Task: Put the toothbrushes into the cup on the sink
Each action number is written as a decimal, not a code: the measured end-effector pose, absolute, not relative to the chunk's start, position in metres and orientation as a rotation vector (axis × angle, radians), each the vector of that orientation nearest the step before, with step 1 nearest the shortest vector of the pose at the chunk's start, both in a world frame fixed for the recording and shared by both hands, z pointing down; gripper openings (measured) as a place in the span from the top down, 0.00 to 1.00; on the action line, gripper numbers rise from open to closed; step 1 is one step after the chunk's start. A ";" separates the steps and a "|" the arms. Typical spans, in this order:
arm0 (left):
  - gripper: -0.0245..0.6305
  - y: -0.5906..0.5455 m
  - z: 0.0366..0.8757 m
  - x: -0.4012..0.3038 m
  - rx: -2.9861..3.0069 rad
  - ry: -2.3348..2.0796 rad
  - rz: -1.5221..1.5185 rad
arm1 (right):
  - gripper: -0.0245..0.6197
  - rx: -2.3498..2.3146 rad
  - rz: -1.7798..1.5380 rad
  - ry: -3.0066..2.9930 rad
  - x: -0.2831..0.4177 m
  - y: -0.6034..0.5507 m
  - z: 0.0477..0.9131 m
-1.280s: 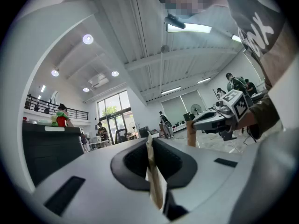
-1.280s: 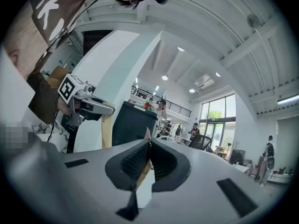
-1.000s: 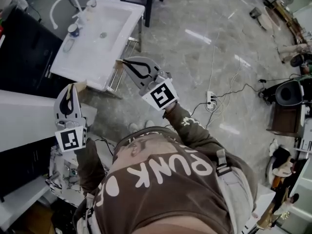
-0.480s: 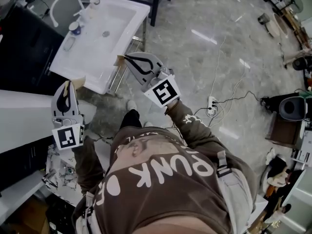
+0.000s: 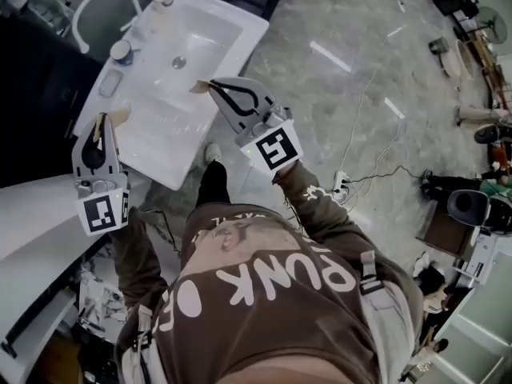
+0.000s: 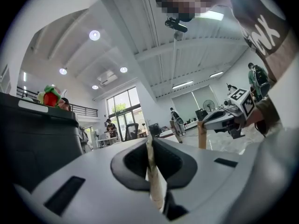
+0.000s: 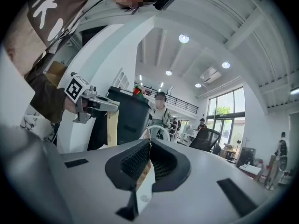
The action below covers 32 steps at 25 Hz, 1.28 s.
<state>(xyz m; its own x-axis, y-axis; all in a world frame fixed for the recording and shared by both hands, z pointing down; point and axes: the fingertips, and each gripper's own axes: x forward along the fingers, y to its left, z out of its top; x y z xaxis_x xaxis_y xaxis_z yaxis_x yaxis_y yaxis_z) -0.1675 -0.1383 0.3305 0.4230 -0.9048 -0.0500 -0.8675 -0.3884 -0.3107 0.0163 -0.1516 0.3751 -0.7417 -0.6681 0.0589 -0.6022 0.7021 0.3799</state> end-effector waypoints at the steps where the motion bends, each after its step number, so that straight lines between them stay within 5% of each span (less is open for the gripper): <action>1: 0.94 -0.143 0.331 -0.173 -2.380 1.539 -0.183 | 0.95 1.010 -0.504 -2.711 0.013 -0.152 0.377; 16: 0.94 -0.292 0.400 -0.224 -2.380 1.545 -0.328 | 0.95 0.922 -0.439 -2.725 -0.033 -0.233 0.367; 32: 0.94 -0.321 0.466 -0.242 -2.432 1.677 -0.325 | 0.95 0.941 -0.481 -2.743 -0.046 -0.313 0.361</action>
